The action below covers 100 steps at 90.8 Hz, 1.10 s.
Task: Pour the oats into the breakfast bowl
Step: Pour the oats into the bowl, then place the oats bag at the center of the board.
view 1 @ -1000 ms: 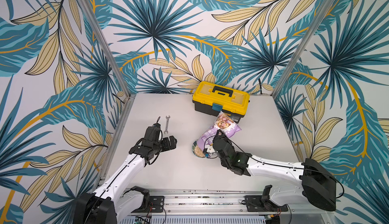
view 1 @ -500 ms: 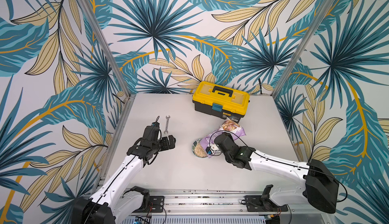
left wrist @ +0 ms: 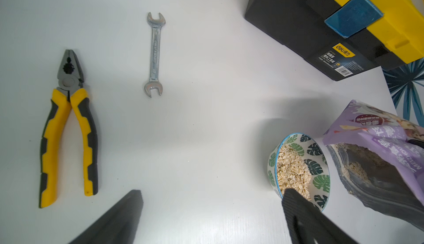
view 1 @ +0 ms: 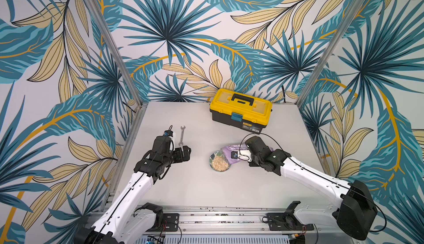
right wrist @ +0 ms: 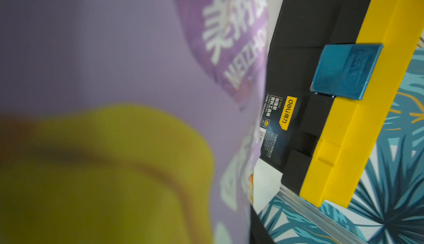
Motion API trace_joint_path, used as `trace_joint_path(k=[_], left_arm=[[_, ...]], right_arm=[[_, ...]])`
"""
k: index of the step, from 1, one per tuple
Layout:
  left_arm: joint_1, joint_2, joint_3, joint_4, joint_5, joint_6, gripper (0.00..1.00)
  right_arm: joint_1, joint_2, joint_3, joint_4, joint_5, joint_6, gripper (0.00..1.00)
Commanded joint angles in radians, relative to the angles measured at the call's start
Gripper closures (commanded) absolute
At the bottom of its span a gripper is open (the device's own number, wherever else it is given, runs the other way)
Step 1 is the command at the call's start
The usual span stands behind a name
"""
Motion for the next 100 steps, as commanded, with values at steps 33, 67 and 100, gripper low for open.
trace_joint_path(k=[33, 67, 100], left_arm=[[0.007, -0.143, 0.016, 0.040, 0.033, 0.041, 0.00], [0.007, -0.186, 0.016, 0.080, 0.073, 0.089, 0.00], [0.007, -0.223, -0.006, 0.127, 0.042, 0.088, 0.00]], right_arm=[[-0.299, -0.086, -0.039, 0.253, -0.801, 0.423, 1.00], [-0.320, -0.076, -0.283, 0.870, -0.844, 0.726, 1.00], [-0.330, 0.038, -0.405, 1.158, -0.920, 0.833, 0.86]])
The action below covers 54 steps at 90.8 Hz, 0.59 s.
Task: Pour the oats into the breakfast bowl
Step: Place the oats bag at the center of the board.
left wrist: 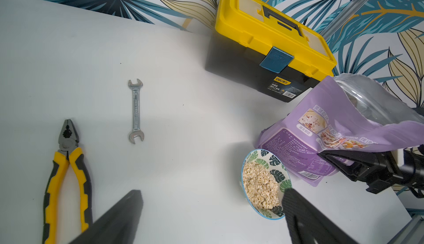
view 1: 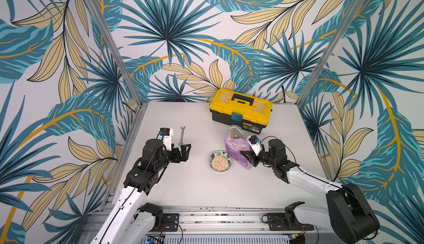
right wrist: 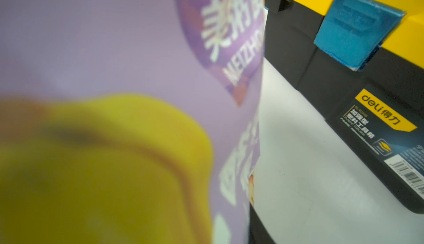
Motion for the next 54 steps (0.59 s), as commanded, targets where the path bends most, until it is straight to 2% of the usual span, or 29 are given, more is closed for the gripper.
trace_joint_path(k=[1, 20, 34, 54], left_arm=[[0.007, -0.038, -0.008, 0.066, -0.019, 0.009, 0.00], [0.007, -0.070, -0.022, 0.111, -0.088, 0.003, 0.00], [0.007, -0.085, -0.037, 0.181, -0.115, 0.014, 0.00], [0.008, -0.091, -0.031, 0.279, -0.106, 0.052, 0.00]], right_arm=[[-0.001, 0.029, 0.005, 0.269, -0.100, 0.061, 0.85], [-0.004, 0.089, 0.007, 0.282, -0.076, 0.060, 0.78], [-0.018, 0.086, 0.000, 0.269, -0.061, 0.020, 0.60], [-0.045, 0.075, 0.062, 0.151, -0.136, -0.020, 0.33]])
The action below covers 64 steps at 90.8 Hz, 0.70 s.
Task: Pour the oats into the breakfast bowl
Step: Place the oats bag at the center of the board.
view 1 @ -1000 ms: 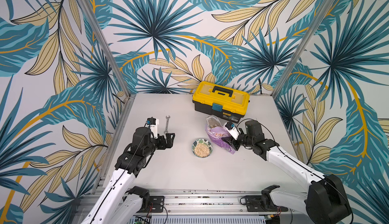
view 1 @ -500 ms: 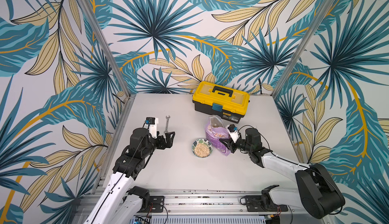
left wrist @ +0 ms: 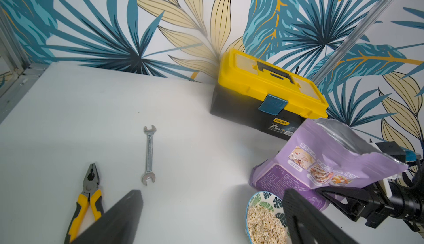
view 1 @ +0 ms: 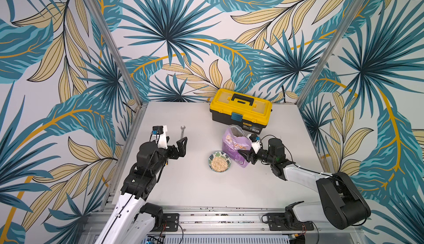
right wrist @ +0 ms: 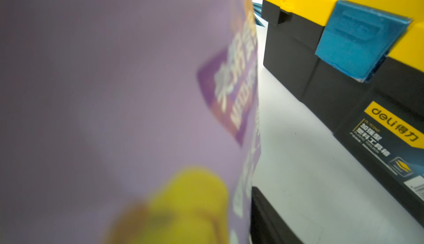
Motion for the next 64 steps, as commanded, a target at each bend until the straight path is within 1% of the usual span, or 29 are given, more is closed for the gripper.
trace_joint_path(k=[1, 14, 27, 40, 43, 52, 64], left_arm=[[0.007, -0.013, 0.002, 0.099, -0.008, 0.037, 0.00], [0.007, -0.013, 0.012, 0.120, 0.000, 0.055, 0.00], [0.007, -0.011, 0.017, 0.127, -0.008, 0.071, 0.00], [0.007, 0.009, 0.016, 0.161, 0.014, 0.101, 0.00], [0.007, 0.017, 0.017, 0.172, 0.023, 0.108, 0.00], [0.007, 0.052, 0.019, 0.211, 0.071, 0.131, 0.00], [0.007, 0.098, 0.019, 0.283, 0.160, 0.171, 0.00]], right_arm=[[-0.004, -0.026, 0.055, -0.003, -0.057, -0.033, 0.32], [-0.005, -0.059, 0.071, -0.060, -0.040, -0.073, 0.15], [-0.009, -0.099, 0.102, -0.141, -0.021, -0.106, 0.01], [-0.011, -0.127, 0.172, -0.307, 0.011, -0.152, 0.01], [-0.009, -0.131, 0.194, -0.376, 0.018, -0.161, 0.01], [-0.010, -0.137, 0.250, -0.503, 0.043, -0.175, 0.01], [-0.010, -0.148, 0.306, -0.619, 0.036, -0.191, 0.01]])
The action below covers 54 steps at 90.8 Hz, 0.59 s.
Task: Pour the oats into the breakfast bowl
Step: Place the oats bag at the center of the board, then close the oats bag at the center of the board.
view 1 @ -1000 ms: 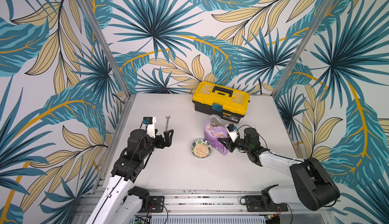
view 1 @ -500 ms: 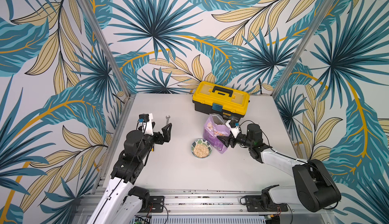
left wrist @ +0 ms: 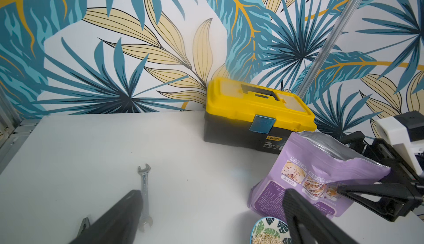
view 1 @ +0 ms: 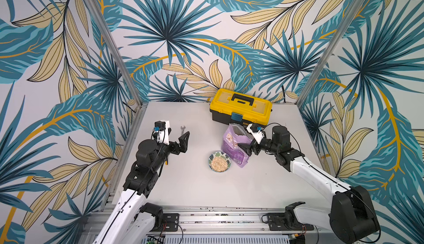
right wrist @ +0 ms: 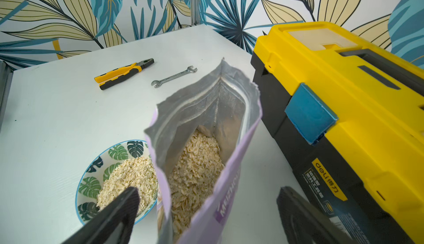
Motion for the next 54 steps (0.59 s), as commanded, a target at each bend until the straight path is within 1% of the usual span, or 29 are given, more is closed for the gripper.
trace_joint_path(k=[1, 10, 17, 23, 27, 32, 37, 41, 44, 45, 54], left_arm=[[0.007, 0.030, 0.018, 0.103, 0.098, 0.059, 0.00], [0.007, 0.073, 0.017, 0.160, 0.152, 0.080, 0.00], [0.006, 0.105, 0.017, 0.203, 0.191, 0.107, 0.00], [0.007, 0.133, 0.013, 0.249, 0.245, 0.151, 0.00], [0.007, 0.157, 0.008, 0.285, 0.279, 0.172, 0.00], [0.007, 0.190, 0.003, 0.340, 0.325, 0.202, 0.00], [0.007, 0.226, 0.006, 0.384, 0.381, 0.233, 0.00], [0.007, 0.260, 0.009, 0.420, 0.414, 0.254, 0.00], [0.007, 0.290, 0.012, 0.450, 0.431, 0.259, 0.00], [0.007, 0.298, 0.014, 0.457, 0.438, 0.261, 0.00], [0.004, 0.377, 0.035, 0.524, 0.518, 0.292, 0.00]], right_arm=[[-0.004, -0.022, 0.037, -0.185, 0.014, -0.033, 0.02], [-0.004, -0.040, 0.065, -0.228, 0.023, -0.030, 0.06], [-0.004, -0.048, 0.098, -0.264, 0.019, -0.034, 0.12], [-0.003, -0.048, 0.133, -0.309, 0.016, -0.046, 0.20], [-0.003, -0.045, 0.153, -0.344, 0.016, -0.064, 0.29], [-0.004, -0.040, 0.180, -0.390, 0.014, -0.095, 0.43], [-0.004, -0.028, 0.207, -0.450, 0.018, -0.134, 0.60], [-0.004, -0.015, 0.236, -0.506, 0.025, -0.166, 0.71], [-0.004, 0.002, 0.260, -0.547, 0.028, -0.196, 0.78], [-0.004, 0.013, 0.278, -0.574, 0.031, -0.216, 0.82], [-0.007, 0.049, 0.337, -0.672, 0.061, -0.274, 0.99]])
